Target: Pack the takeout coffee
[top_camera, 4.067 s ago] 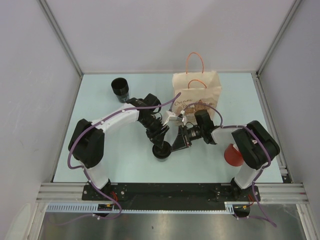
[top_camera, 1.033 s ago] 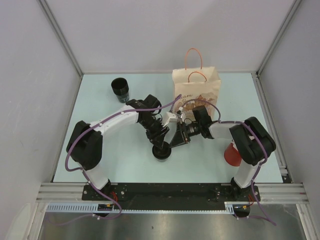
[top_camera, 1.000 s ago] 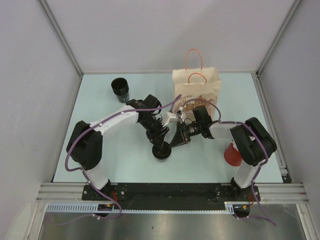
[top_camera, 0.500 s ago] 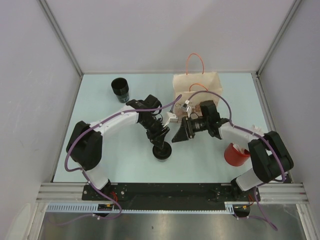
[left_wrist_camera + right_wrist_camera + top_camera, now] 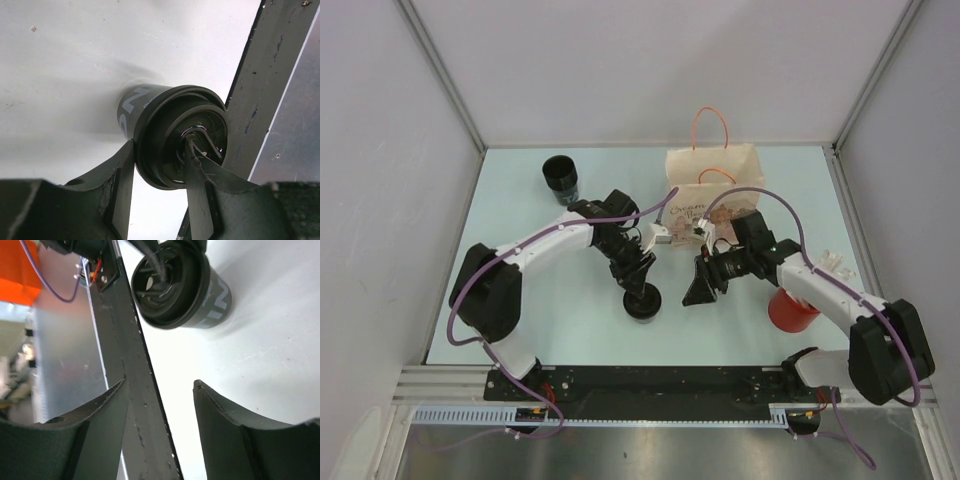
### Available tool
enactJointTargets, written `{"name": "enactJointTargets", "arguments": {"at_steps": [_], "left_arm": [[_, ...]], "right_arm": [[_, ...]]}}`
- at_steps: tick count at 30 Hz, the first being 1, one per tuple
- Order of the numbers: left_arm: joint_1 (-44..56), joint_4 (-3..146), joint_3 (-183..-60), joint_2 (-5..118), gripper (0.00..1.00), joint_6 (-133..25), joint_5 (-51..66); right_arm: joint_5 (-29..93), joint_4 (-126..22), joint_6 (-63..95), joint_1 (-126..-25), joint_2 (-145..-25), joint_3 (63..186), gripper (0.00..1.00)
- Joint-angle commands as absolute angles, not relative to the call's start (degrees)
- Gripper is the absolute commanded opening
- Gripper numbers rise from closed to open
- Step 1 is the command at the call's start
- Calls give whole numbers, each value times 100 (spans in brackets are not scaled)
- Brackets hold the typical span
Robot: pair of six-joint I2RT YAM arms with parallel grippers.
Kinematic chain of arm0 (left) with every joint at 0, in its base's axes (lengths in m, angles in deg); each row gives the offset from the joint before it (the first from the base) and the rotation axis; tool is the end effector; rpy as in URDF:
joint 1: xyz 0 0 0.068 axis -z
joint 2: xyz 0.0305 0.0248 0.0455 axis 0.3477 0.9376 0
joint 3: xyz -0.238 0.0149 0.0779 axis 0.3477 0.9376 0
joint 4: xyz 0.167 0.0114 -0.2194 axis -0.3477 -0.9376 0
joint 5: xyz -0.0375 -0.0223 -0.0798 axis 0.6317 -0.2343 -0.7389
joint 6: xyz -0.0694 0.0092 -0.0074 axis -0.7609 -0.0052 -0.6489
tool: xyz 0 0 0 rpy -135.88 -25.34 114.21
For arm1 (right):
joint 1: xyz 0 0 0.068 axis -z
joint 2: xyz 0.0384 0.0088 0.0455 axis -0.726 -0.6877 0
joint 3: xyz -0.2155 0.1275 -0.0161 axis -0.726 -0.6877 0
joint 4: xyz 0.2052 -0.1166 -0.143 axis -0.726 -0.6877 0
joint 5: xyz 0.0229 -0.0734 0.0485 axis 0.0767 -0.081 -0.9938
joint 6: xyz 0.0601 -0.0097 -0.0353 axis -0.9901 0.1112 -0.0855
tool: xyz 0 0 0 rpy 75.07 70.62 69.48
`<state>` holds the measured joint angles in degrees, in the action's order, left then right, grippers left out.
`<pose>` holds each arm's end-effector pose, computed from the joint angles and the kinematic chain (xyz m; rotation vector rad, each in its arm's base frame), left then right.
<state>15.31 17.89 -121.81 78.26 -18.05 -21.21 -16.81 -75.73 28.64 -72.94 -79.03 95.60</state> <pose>0.2562 -0.2264 0.1824 1.4970 2.3867 -0.9676 0.2289 0.1674 0.1901 -1.0553 2.1269 1.3832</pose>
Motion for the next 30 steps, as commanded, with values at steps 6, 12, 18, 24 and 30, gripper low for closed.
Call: {"name": "enactJointTargets", "arguments": {"at_steps": [6, 12, 18, 24, 30], "left_arm": [[1288, 1552, -12147, 8092, 35, -1744, -1258], [1156, 1614, -12358, 8294, 27, -2025, -1328], [1077, 1623, -12552, 8417, 20, -2149, -1355], [892, 1649, -12631, 8347, 15, -2255, -1267], [681, 1693, -12684, 8382, 10, -2343, -1214]], "right_arm": [[-1295, -7993, 3643, -7283, -6932, 9731, 59], [-1172, -7870, 3880, -7309, -6580, 9608, 59], [-1119, -7914, 4030, -7327, -6439, 9582, 60], [-1057, -7914, 4144, -7353, -6465, 9564, 60], [-961, -7879, 4162, -7379, -6474, 9564, 61]]}}
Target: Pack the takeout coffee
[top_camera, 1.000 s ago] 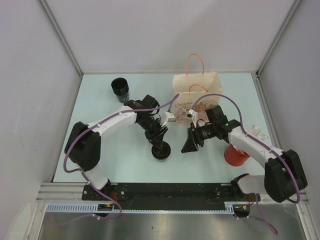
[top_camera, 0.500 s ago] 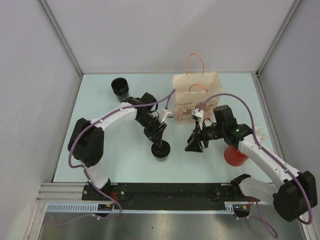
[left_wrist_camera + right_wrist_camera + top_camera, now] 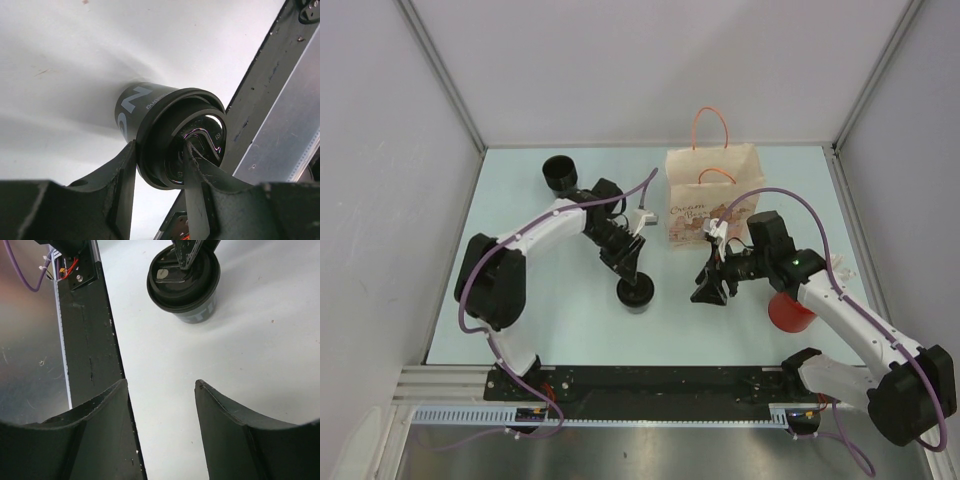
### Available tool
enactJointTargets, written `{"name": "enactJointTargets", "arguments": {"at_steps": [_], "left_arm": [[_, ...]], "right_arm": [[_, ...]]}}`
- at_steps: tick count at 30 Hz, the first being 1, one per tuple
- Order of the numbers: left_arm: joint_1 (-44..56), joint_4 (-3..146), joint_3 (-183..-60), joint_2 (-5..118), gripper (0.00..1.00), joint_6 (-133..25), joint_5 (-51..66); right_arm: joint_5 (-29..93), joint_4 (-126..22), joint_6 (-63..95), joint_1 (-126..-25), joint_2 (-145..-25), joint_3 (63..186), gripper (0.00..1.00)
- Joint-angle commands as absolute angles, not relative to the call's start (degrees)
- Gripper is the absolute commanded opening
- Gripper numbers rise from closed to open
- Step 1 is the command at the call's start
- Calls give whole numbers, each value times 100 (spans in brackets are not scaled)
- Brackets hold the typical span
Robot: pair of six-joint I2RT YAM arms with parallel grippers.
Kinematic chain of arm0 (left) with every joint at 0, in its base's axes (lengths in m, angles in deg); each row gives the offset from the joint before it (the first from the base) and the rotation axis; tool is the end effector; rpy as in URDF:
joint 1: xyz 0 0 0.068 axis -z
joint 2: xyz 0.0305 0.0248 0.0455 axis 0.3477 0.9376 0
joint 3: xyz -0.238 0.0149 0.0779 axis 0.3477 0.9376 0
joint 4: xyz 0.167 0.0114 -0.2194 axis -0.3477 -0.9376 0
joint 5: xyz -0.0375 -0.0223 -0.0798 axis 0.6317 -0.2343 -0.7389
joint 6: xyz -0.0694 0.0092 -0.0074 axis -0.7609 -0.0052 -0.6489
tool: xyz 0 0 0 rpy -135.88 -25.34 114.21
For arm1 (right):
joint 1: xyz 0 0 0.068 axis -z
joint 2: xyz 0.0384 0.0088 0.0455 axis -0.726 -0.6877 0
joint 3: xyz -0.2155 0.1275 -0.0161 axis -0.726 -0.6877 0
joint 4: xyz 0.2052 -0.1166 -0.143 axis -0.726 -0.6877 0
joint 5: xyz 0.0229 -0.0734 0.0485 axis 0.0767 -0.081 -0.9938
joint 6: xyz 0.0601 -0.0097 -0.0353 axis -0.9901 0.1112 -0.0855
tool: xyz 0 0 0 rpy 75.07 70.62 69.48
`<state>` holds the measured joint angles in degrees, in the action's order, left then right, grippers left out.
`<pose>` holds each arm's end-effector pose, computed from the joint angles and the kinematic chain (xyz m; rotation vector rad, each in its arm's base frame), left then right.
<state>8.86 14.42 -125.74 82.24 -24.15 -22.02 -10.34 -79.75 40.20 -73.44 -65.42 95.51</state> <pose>0.2877 -0.2013 0.1785 1.2242 2.5934 -0.9982 0.2056 0.1540 0.2393 -1.2290 1.8520 1.0980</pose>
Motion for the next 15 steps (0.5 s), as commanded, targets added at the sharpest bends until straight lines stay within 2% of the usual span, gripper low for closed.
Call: {"name": "enactJointTargets", "arguments": {"at_steps": [1, 15], "left_arm": [[620, 1684, -12692, 8417, 10, -2351, -1223], [-233, 1772, -13210, 8698, 8, -2738, -1592]], "right_arm": [[-952, -7887, 4171, -7388, -6474, 9564, 61], [-811, -7879, 4232, -7388, -6580, 9573, 64]]}}
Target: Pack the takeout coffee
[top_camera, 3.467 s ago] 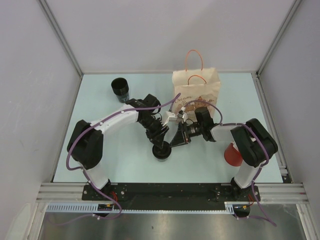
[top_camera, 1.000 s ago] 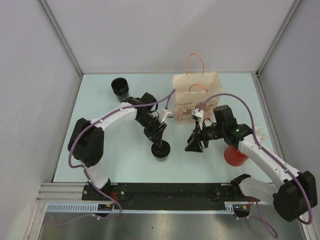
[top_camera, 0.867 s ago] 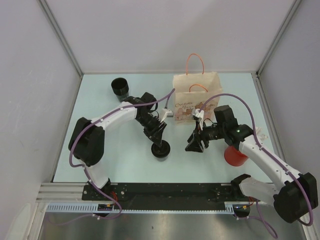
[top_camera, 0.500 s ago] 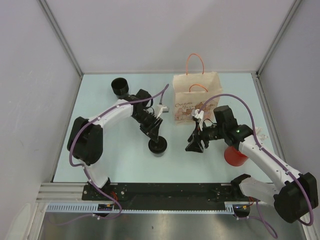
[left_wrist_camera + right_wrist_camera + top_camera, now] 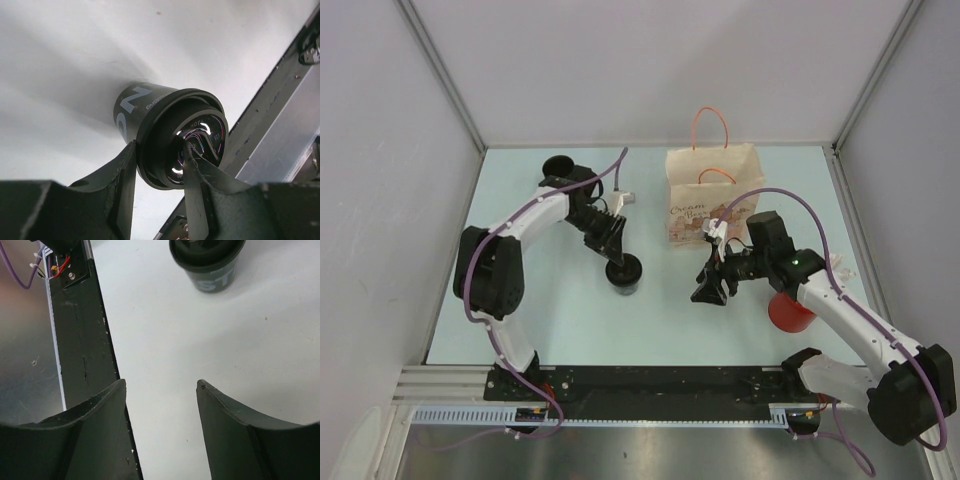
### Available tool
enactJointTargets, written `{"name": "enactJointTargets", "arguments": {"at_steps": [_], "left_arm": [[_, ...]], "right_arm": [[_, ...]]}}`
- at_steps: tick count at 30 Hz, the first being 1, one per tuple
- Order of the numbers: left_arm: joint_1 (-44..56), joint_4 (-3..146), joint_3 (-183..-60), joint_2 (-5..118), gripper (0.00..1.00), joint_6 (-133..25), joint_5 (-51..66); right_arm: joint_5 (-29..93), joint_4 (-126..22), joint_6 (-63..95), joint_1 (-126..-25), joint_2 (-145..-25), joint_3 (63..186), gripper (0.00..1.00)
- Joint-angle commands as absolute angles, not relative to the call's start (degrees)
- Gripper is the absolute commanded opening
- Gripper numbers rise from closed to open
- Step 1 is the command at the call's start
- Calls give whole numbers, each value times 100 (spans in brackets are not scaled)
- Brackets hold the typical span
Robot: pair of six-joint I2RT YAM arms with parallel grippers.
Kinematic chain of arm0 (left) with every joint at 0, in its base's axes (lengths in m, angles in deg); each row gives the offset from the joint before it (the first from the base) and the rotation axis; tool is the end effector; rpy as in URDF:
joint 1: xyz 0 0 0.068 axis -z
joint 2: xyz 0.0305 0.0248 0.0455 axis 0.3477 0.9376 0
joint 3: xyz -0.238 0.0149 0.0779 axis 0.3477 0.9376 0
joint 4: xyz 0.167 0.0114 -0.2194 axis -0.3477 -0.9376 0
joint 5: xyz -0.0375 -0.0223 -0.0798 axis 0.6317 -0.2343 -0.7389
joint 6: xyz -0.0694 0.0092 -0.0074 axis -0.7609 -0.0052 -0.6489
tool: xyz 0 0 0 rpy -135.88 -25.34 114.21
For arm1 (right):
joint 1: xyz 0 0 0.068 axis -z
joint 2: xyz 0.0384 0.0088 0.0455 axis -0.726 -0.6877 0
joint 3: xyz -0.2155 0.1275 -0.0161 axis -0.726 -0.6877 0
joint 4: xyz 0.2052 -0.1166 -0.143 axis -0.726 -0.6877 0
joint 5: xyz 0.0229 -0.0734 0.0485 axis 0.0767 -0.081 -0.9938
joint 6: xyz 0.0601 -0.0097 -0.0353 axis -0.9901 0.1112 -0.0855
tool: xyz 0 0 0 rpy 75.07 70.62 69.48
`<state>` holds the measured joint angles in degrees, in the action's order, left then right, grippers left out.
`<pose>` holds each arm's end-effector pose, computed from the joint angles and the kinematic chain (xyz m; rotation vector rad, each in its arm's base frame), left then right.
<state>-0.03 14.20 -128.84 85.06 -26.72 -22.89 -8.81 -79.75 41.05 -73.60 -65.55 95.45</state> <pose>0.3263 -0.1592 0.1778 0.9489 2.6657 -0.9987 0.2065 0.1541 0.2376 -1.2354 1.8567 1.0625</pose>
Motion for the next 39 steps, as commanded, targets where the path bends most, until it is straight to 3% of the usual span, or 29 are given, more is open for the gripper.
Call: {"name": "enactJointTargets", "arguments": {"at_steps": [1, 14, 24, 25, 28, 39], "left_arm": [[-259, 1755, -13281, 8742, 8, -2755, -1592], [-391, 1667, -14362, 9437, 8, -2940, -2102], [-523, 1921, -14090, 9296, 9, -3055, -2392], [-523, 1930, -14090, 9305, 16, -3072, -2392], [-541, 1930, -14099, 9305, 27, -3072, -2427], [-664, 1851, -14274, 9331, 50, -2993, -2585]], "right_arm": [[-794, -7879, 4241, -7388, -6571, 9564, 64], [-758, -7940, 4382, -7318, -6562, 9564, 71], [-741, -7949, 4514, -7309, -6562, 9564, 82], [-741, -7949, 4522, -7309, -6562, 9564, 82], [-732, -7958, 4540, -7309, -6545, 9573, 83], [-706, -7967, 4575, -7309, -6509, 9564, 85]]}}
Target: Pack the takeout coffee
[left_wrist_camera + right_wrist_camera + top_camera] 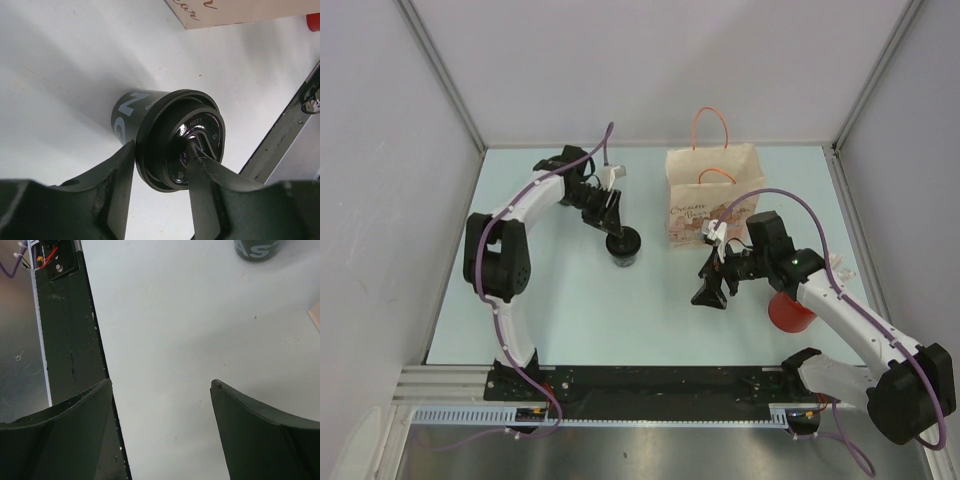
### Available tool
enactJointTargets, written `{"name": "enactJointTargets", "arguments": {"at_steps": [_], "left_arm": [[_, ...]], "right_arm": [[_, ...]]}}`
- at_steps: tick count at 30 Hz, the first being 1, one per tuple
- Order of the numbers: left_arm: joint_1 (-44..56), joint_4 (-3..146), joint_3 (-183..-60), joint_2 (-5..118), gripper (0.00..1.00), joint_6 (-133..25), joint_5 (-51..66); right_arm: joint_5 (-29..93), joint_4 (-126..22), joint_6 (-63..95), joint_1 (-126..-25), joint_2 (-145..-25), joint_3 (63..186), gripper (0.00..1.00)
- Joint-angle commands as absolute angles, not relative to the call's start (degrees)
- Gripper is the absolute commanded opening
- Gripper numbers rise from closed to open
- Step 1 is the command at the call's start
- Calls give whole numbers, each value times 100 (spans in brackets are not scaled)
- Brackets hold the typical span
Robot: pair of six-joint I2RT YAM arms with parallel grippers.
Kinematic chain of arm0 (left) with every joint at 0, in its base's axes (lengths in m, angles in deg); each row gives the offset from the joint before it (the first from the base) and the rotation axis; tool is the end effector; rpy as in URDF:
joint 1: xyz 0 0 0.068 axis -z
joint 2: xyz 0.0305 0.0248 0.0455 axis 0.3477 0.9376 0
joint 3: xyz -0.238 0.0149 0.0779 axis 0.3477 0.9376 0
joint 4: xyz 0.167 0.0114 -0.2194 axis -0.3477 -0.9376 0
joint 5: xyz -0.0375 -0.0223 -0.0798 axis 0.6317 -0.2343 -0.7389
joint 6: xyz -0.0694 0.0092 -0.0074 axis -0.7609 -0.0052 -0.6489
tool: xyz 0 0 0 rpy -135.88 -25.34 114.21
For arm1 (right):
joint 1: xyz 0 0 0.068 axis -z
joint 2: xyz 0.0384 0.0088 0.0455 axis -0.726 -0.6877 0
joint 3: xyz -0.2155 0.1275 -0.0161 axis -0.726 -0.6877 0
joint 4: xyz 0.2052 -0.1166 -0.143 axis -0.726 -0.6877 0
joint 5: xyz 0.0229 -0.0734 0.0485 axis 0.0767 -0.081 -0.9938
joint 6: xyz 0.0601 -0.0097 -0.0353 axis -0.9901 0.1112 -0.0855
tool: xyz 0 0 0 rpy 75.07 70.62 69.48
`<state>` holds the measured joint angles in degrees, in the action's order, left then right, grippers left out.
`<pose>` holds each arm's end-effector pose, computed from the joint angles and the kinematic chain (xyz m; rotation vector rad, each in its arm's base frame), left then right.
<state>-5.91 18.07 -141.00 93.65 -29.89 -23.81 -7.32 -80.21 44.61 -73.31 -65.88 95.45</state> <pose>0.3910 -0.1385 0.1872 0.7635 2.5829 -0.9725 0.2085 0.1526 0.2348 -1.2722 1.8368 1.0019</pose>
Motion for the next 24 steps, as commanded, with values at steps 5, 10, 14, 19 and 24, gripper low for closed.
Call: {"name": "enactJointTargets", "arguments": {"at_steps": [5, 10, 14, 19, 24], "left_arm": [[-681, 1825, -14397, 9366, 57, -2967, -2612], [-681, 1842, -14485, 9305, 68, -2958, -2612], [-708, 1834, -14634, 9217, 81, -2940, -2603], [-734, 1711, -14819, 9051, 99, -2896, -2603], [-752, 1711, -14820, 8533, 99, -2809, -2462]], "right_arm": [[-679, -7975, 4566, -7283, -6492, 9564, 85], [-671, -7966, 4575, -7265, -6466, 9564, 85], [-671, -7967, 4593, -7248, -6448, 9573, 85], [-688, -8002, 4724, -7256, -6395, 9573, 89], [-706, -8037, 4830, -7247, -6369, 9573, 93]]}}
